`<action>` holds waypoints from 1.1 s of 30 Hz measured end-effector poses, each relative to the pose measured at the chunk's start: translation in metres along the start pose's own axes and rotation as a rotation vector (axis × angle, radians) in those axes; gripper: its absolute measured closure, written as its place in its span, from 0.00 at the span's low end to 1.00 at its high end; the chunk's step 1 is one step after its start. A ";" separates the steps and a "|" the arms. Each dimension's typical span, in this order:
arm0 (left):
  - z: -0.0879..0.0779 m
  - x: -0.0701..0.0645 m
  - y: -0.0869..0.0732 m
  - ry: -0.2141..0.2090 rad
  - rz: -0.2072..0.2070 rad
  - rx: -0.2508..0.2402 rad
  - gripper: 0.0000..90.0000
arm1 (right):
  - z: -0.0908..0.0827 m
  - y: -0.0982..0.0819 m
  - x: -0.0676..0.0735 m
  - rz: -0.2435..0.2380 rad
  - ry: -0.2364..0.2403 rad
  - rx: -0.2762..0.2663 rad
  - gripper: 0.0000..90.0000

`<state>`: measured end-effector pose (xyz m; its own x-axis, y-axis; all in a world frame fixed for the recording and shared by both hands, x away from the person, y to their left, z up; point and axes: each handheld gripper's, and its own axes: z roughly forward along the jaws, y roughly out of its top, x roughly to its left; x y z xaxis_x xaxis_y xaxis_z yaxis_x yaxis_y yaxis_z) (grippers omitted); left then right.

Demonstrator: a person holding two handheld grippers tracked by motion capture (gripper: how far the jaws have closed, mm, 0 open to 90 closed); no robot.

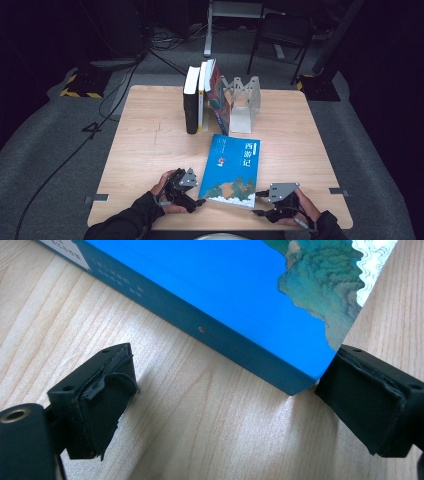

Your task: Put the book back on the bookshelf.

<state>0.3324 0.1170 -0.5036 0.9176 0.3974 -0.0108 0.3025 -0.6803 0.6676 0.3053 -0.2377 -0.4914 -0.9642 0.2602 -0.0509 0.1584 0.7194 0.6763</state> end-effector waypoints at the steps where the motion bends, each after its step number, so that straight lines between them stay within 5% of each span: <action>1: -0.001 0.001 -0.001 -0.003 -0.001 -0.005 0.10 | -0.003 -0.002 -0.002 0.010 0.000 -0.012 0.44; 5: -0.004 0.004 -0.007 -0.004 -0.001 -0.017 0.10 | -0.002 -0.005 -0.010 0.062 -0.089 0.006 0.39; 8: -0.007 0.007 -0.010 -0.008 0.008 -0.015 0.10 | 0.000 -0.005 -0.016 0.097 -0.109 0.000 0.36; 14: -0.008 0.009 -0.011 -0.009 0.002 -0.018 0.10 | 0.004 -0.003 -0.025 0.128 -0.118 -0.006 0.31; 33: -0.009 0.008 -0.007 0.001 -0.006 0.018 0.10 | -0.002 0.002 -0.024 0.110 -0.125 -0.032 0.34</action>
<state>0.3350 0.1301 -0.5021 0.9155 0.4021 -0.0138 0.3125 -0.6890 0.6539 0.3284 -0.2438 -0.4880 -0.9072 0.4157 -0.0648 0.2528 0.6617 0.7059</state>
